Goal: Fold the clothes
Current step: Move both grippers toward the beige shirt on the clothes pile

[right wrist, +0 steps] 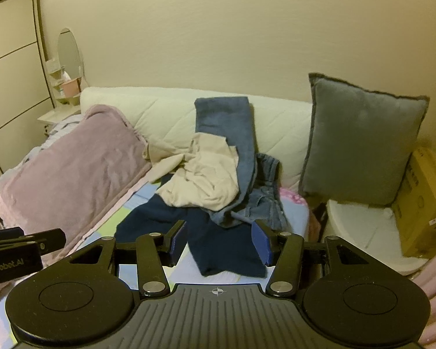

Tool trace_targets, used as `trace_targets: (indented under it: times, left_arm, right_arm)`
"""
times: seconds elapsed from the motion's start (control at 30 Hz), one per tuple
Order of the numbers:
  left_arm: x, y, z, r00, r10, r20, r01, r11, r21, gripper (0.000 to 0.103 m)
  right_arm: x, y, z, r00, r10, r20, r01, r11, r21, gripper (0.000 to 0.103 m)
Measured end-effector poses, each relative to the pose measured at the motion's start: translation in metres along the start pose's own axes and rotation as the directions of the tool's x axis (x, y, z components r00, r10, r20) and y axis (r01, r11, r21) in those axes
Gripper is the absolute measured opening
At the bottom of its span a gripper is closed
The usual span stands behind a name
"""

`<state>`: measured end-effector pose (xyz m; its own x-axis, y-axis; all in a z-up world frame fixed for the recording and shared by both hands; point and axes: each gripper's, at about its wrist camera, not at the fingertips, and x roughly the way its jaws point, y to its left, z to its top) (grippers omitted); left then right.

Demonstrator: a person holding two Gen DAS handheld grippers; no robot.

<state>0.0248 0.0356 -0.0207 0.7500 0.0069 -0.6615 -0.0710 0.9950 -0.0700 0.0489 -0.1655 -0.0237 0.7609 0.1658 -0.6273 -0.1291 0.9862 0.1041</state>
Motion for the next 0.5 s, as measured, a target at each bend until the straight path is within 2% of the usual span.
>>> trace_targets:
  times: [0.27, 0.5]
  left_arm:
    - [0.022, -0.007, 0.007, 1.0, 0.028, 0.001, -0.028, 1.0, -0.011, 0.067]
    - [0.069, -0.022, 0.025, 1.0, 0.003, -0.002, -0.003, 1.0, -0.03, 0.067]
  right_arm:
    - [0.028, -0.024, 0.005, 0.999, 0.04, -0.027, -0.04, 0.999, 0.003, 0.052]
    - [0.076, -0.048, 0.02, 0.998, 0.057, -0.029, -0.057, 0.998, 0.002, 0.052]
